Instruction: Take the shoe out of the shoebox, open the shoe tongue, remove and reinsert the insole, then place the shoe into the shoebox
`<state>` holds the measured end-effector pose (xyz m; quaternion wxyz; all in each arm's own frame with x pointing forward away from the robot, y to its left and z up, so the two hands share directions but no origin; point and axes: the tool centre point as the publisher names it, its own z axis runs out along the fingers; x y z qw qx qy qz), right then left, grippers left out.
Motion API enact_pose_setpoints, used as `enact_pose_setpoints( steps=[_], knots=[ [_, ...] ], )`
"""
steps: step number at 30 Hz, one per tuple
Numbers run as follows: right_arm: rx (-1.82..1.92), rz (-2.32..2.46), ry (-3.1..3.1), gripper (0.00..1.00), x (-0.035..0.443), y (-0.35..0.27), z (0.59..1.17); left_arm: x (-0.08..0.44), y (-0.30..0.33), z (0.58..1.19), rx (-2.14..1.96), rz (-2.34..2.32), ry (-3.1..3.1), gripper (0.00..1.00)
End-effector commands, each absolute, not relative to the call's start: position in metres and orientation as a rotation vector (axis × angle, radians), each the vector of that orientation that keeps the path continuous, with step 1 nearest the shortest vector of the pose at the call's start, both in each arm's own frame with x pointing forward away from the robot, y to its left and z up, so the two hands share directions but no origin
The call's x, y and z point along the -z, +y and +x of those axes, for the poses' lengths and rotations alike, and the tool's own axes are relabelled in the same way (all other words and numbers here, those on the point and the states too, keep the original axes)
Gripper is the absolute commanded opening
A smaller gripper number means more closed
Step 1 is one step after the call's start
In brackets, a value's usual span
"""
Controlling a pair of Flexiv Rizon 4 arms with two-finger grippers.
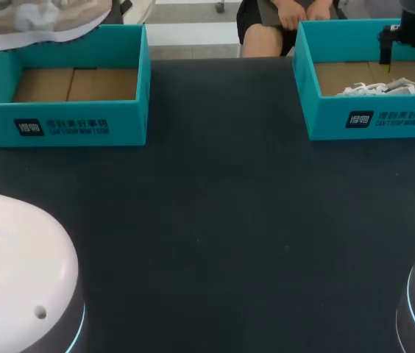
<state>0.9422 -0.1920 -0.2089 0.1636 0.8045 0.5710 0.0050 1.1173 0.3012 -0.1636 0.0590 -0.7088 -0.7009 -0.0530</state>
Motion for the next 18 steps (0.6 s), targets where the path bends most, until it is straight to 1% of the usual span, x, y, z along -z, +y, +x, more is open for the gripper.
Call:
enact_pose_setpoints(
  steps=[1,9,16,17,18],
  knots=[
    [-0.017,2.293,1.629,1.00,0.209,-0.192,0.941,0.150,0.301,1.082,0.215,-2.132,-2.174,0.00],
    [-0.017,2.293,1.629,1.00,0.209,-0.192,0.941,0.126,0.287,1.011,0.320,-2.062,-2.219,0.00],
    [-0.017,2.293,1.629,1.00,0.209,-0.192,0.941,0.124,0.253,0.943,0.372,-1.933,-2.266,0.00],
    [-0.017,2.293,1.629,1.00,0.209,-0.192,0.941,0.124,0.249,0.935,0.313,-1.907,-2.273,0.00],
    [-0.017,2.293,1.629,1.00,0.209,-0.192,0.941,0.124,0.245,0.929,0.371,-1.900,-2.280,0.00]
  ],
)
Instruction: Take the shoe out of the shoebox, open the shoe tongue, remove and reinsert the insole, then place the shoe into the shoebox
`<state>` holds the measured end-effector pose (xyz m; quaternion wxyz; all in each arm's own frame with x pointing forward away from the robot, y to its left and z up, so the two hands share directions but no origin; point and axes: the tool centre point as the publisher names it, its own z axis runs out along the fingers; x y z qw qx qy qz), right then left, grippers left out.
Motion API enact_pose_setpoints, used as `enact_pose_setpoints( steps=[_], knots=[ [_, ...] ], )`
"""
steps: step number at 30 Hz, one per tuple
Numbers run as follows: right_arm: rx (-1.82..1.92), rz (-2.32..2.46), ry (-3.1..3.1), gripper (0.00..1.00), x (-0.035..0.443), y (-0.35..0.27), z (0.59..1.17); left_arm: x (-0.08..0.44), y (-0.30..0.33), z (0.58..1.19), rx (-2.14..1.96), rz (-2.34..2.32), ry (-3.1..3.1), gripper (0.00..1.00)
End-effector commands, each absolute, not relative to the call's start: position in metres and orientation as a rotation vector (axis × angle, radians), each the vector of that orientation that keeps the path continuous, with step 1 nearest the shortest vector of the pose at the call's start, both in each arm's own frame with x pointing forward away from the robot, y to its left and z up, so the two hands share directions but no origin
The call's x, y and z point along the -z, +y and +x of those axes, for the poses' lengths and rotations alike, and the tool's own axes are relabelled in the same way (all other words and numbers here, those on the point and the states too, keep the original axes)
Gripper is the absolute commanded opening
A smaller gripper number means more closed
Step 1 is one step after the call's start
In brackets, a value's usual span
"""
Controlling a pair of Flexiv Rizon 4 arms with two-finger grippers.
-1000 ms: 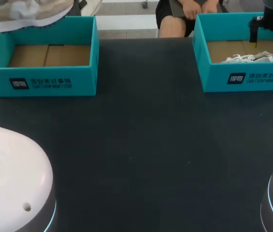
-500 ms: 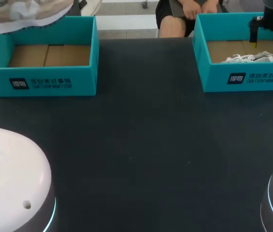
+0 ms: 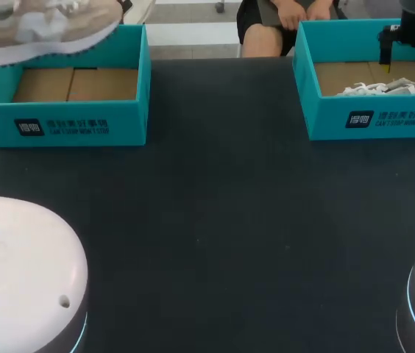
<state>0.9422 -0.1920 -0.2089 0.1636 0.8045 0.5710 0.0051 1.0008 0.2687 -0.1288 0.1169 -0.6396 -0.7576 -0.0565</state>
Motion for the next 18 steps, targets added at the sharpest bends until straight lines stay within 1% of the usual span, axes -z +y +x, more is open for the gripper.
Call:
enact_pose_setpoints(
  steps=[1,4,8,14,18],
  knots=[
    [-0.017,2.293,1.629,1.00,0.209,-0.192,0.941,0.123,0.241,0.921,0.380,-1.885,-2.312,0.00],
    [-0.017,2.293,1.629,1.00,0.209,-0.192,0.941,0.119,0.226,0.898,0.444,-1.881,-2.341,0.00],
    [-0.017,2.293,1.629,1.00,0.209,-0.192,0.941,0.118,0.205,0.870,0.404,-1.878,-2.363,0.00],
    [-0.017,2.293,1.629,1.00,0.209,-0.192,0.941,0.122,0.164,0.825,0.452,-1.954,-2.248,0.00],
    [-0.017,2.293,1.629,1.00,0.209,-0.192,0.941,0.122,0.164,0.825,0.452,-1.954,-2.248,0.00]
  ],
)
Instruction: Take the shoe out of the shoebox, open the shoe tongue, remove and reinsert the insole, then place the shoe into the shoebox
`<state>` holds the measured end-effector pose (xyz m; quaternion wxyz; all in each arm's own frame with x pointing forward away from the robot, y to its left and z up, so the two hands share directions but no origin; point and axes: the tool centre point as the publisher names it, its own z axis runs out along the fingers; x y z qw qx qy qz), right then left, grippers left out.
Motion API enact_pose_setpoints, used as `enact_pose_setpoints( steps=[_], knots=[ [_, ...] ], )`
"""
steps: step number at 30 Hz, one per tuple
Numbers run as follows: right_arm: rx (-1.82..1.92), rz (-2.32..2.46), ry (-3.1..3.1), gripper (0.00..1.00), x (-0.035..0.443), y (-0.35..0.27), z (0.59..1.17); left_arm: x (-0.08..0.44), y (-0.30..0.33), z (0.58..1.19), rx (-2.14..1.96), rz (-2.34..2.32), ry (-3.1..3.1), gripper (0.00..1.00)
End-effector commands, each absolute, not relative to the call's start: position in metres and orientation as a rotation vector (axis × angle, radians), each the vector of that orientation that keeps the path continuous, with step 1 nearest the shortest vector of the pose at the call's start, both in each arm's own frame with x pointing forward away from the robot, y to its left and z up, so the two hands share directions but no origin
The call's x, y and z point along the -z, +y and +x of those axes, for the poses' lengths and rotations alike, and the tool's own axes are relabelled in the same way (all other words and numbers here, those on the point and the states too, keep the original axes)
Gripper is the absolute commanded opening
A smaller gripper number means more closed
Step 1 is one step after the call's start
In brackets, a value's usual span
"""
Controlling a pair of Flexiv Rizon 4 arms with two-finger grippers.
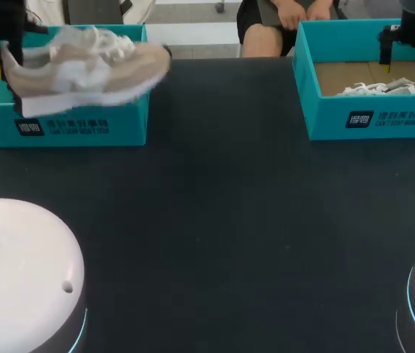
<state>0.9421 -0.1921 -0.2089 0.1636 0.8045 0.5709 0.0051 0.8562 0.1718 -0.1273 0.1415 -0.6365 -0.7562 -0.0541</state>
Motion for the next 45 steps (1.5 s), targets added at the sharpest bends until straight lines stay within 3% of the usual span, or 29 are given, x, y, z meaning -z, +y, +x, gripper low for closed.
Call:
enact_pose_setpoints(
  steps=[1,16,36,45],
  knots=[
    [-0.017,2.293,1.629,1.00,0.209,-0.192,0.941,0.122,0.164,0.825,0.452,-1.954,-2.248,0.00],
    [-0.017,2.293,1.629,1.00,0.209,-0.192,0.941,0.122,0.164,0.825,0.452,-1.954,-2.248,0.00],
    [-0.017,2.293,1.629,1.00,0.209,-0.192,0.941,0.165,0.024,0.727,0.418,-2.077,-2.177,0.00],
    [-0.017,2.293,1.629,1.00,0.209,-0.192,0.941,0.190,-0.023,0.722,0.409,-2.154,-2.114,0.00]
  ],
)
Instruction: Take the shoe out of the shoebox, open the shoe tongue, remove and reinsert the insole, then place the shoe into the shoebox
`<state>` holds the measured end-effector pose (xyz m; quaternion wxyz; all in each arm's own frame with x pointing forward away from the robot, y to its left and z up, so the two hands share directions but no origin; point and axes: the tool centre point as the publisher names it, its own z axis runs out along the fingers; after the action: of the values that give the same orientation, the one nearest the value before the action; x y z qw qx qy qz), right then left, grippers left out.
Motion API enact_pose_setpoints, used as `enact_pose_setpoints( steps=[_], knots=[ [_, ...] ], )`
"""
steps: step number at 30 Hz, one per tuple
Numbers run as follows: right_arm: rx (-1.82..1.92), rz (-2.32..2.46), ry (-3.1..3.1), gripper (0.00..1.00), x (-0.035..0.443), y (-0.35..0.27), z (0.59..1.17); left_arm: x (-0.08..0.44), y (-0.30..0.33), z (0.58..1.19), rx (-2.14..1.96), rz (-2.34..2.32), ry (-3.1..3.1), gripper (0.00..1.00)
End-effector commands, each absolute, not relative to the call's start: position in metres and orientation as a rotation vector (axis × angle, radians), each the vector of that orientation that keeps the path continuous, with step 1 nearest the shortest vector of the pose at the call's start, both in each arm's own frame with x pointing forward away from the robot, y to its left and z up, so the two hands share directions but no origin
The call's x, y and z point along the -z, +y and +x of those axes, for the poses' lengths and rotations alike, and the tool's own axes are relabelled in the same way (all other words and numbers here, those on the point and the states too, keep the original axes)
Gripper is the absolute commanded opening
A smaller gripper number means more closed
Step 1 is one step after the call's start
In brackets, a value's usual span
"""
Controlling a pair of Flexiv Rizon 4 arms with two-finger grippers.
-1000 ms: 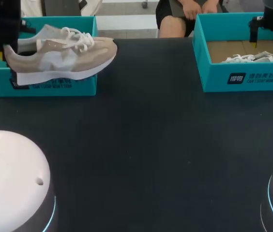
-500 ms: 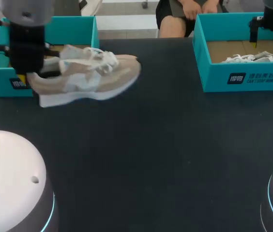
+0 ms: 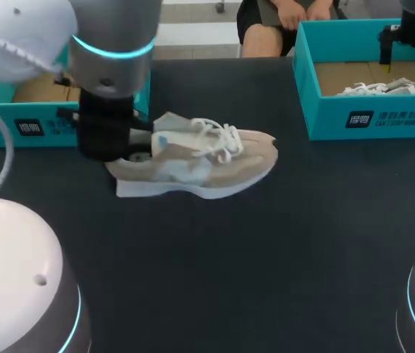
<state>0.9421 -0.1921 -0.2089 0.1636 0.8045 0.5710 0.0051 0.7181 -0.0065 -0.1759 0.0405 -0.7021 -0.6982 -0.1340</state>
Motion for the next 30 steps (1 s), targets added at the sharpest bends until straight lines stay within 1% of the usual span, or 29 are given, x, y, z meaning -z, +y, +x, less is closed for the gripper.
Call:
enact_pose_setpoints(
  steps=[1,15,30],
  knots=[
    [-0.017,2.293,1.629,1.00,0.209,-0.192,0.941,0.195,-0.028,0.723,0.386,-2.161,-2.107,0.00],
    [-0.017,2.293,1.629,1.00,0.209,-0.192,0.941,0.265,-0.057,0.721,0.415,-2.196,-2.046,0.00],
    [-0.017,2.293,1.629,1.00,0.209,-0.192,0.941,0.322,-0.056,0.702,0.421,-2.112,-2.016,0.00]
  ],
)
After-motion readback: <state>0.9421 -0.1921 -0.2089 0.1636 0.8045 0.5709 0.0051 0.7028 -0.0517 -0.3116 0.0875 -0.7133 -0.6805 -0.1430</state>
